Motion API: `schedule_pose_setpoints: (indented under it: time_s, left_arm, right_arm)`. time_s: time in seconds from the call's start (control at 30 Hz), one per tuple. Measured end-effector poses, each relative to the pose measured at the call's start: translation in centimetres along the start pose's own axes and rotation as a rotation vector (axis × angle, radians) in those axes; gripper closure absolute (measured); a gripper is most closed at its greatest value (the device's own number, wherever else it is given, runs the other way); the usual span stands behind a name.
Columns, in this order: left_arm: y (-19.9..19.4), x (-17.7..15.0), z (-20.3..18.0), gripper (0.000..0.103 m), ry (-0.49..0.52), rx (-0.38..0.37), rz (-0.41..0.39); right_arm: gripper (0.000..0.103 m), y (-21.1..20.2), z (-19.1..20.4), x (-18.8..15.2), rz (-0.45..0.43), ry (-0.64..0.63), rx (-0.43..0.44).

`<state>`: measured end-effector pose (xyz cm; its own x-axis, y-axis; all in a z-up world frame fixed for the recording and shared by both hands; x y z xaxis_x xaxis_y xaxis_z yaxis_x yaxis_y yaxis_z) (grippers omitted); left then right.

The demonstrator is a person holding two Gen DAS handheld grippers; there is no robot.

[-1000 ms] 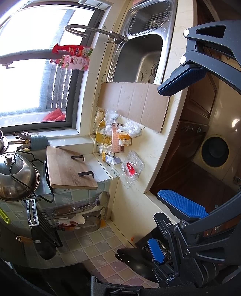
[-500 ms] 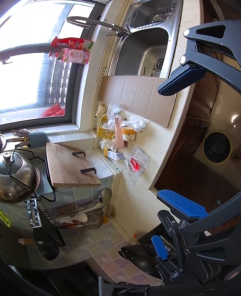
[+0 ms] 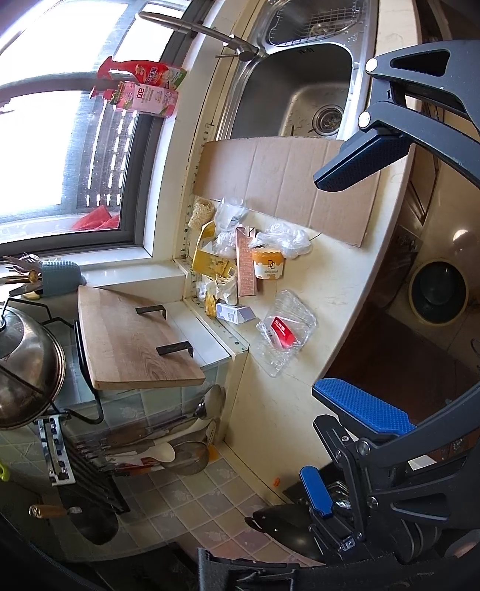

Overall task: Collect trash
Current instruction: 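Grasp the clear plastic tray with the left tool while the right tool grasps the plastic bag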

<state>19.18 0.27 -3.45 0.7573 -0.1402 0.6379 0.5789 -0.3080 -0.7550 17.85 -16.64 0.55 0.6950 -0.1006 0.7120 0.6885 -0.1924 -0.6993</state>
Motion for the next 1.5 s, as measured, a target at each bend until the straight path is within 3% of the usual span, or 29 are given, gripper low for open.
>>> schedule_pose_setpoints:
  time_s: [0.23, 0.37, 0.6, 0.9, 1.1, 1.17, 1.2, 1.23, 1.5]
  left_arm:
    - [7.2, 2.4, 3.6, 0.037, -0.020, -0.032, 0.085]
    - [11.6, 3.0, 5.8, 0.037, -0.049, -0.106, 0.141]
    - [17.6, 2.1, 8.7, 0.032, -0.086, -0.184, 0.223]
    - [23.6, 0.5, 11.6, 0.032, -0.273, -0.239, 0.277]
    - [24.9, 0.5, 13.3, 0.032, -0.372, -0.274, 0.282]
    - [25.1, 0.7, 13.5, 0.032, -0.381, -0.281, 0.282]
    - [25.3, 0.8, 13.4, 0.032, -0.385, -0.288, 0.283]
    - [25.4, 0.9, 13.3, 0.032, -0.390, -0.299, 0.287]
    - [26.6, 0.8, 12.1, 0.032, -0.417, -0.337, 0.320]
  right_arm:
    - [0.000, 7.6, 2.4, 2.2, 0.081, 0.008, 0.012]
    - [0.001, 13.1, 3.0, 2.6, 0.141, 0.023, 0.014]
    - [0.020, 22.6, 1.5, 1.1, 0.275, 0.092, 0.031]
    - [0.032, 32.1, -1.6, -0.9, 0.387, 0.190, -0.006]
    - [0.042, 35.9, -0.4, -2.0, 0.448, 0.134, -0.045]
    - [0.049, 36.8, 0.1, -2.5, 0.465, 0.121, -0.045]
    - [0.059, 37.4, 0.3, -2.8, 0.471, 0.116, -0.049]
    - [0.062, 37.2, 0.3, -2.8, 0.447, 0.109, -0.062]
    - [0.069, 35.8, 0.7, -3.0, 0.410, 0.162, -0.010]
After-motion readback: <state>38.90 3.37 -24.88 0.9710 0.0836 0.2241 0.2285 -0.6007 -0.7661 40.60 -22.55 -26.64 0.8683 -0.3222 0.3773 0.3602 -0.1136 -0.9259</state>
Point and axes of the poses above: each gripper's, at about its wrist camera, not at the fingertips, and y roughly the way its jaws point, z to its left, x to its top, the point moved 10 cm from there along y, roughly the way its jaws point, and after that the axes turned 13 degrees about -x, right-handed, at the moved point
